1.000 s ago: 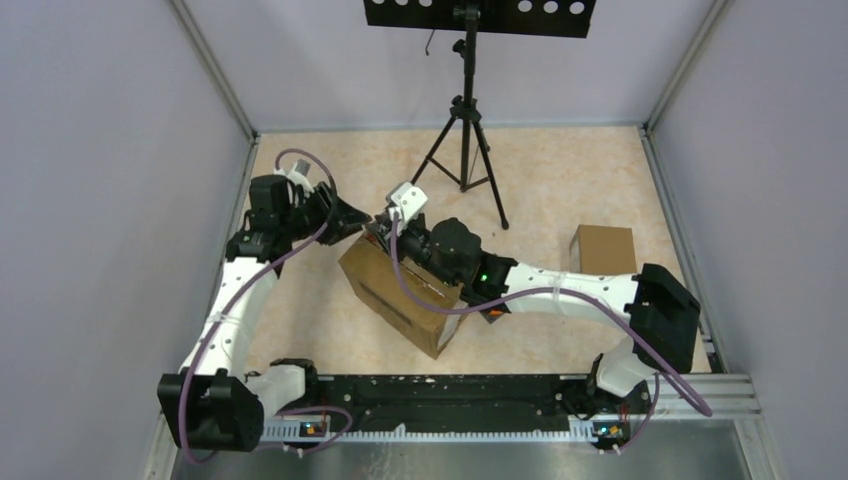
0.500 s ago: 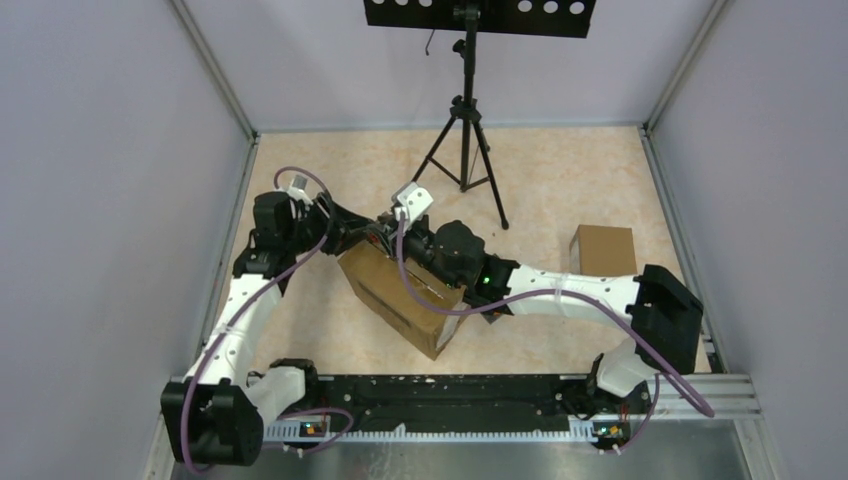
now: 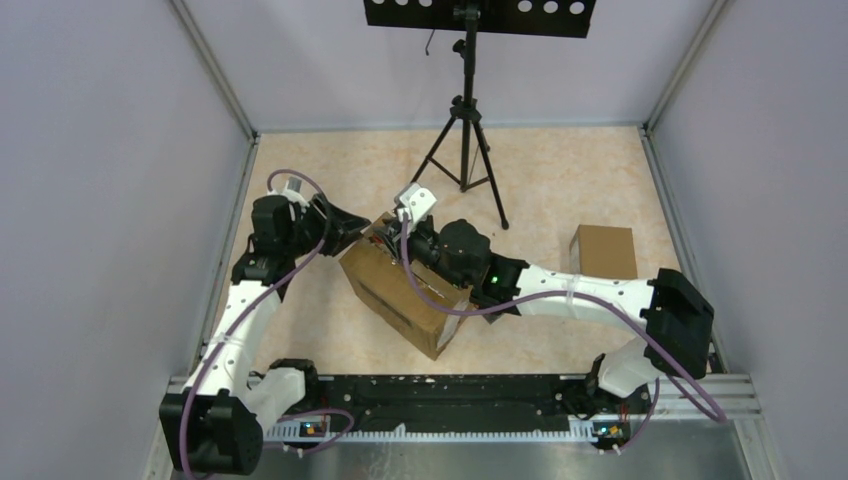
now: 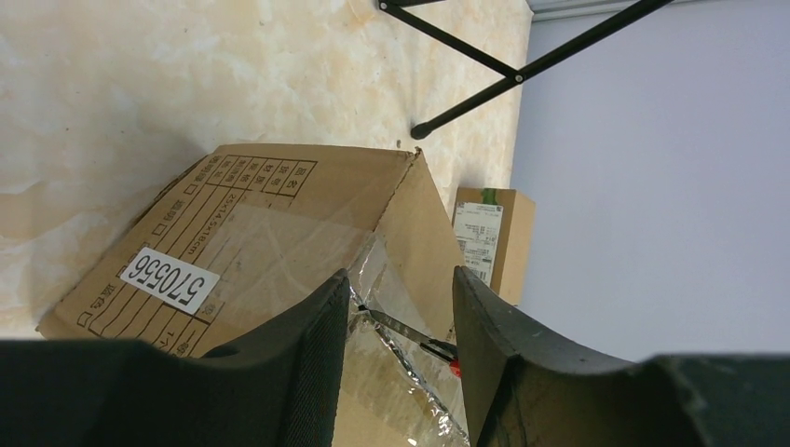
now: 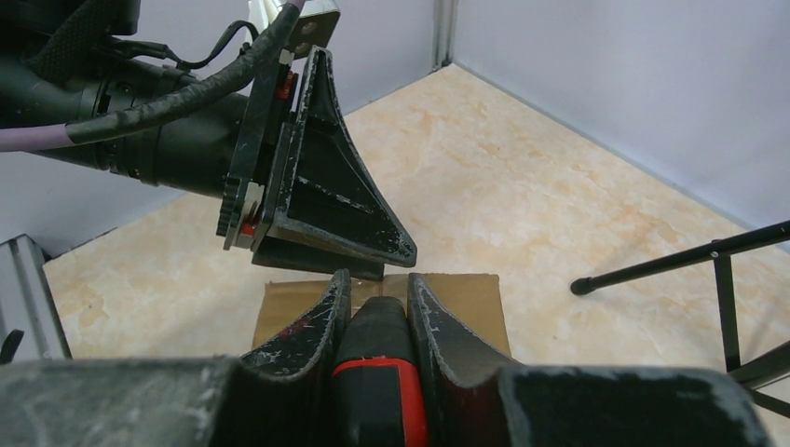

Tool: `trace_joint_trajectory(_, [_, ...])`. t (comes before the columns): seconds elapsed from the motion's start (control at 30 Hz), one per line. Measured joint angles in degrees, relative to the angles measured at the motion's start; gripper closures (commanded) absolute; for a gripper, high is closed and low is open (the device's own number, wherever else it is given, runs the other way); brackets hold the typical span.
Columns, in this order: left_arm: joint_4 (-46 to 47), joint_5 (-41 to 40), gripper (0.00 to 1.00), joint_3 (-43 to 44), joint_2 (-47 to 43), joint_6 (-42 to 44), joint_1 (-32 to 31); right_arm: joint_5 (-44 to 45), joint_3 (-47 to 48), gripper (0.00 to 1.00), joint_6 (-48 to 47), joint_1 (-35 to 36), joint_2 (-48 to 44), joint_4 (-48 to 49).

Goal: Unpack the express box
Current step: Cut the express box at the center of the board.

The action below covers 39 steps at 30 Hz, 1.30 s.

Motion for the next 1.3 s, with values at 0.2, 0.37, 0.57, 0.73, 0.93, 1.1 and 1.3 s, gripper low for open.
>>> trace_joint_trajectory(0.2, [0.50, -0.39, 0.51, -0.26, -0.09, 0.35, -0.22, -0.48, 0.15, 1.00, -0.90, 0.02, -0.02, -0.90])
trace_joint_trajectory(0.37, [0.92, -0.48, 0.52, -0.50, -0.09, 0.44, -0.28, -0.48, 1.88, 1.00, -1.11, 0.00, 0.02, -3.76])
trace_joint_trajectory(0.57, [1.11, -1.09, 0.53, -0.63, -0.07, 0.87, -0.35, -0.42, 2.38, 1.00, -1.40, 0.00, 0.02, -7.37])
trace_joint_trajectory(0.73, [1.09, -1.46, 0.54, -0.66, -0.04, 1.20, -0.46, -0.44, 2.38, 1.00, -1.46, 0.00, -0.02, -8.15])
trace_joint_trajectory(0.93, [1.11, -2.62, 0.54, -0.66, -0.09, 1.25, -0.57, -0.55, 2.38, 1.00, -1.42, 0.04, -1.31, -10.95])
trace_joint_trajectory(1.1, [1.05, -2.56, 0.54, -0.63, -0.11, 1.25, -0.83, -0.72, 2.36, 1.00, -1.27, 0.07, -2.75, -12.94])
trace_joint_trajectory(1.3, [-1.33, -6.23, 0.53, -0.07, -0.11, 3.32, -0.63, -0.33, 1.27, 1.00, -0.90, 0.07, -5.14, -14.43])
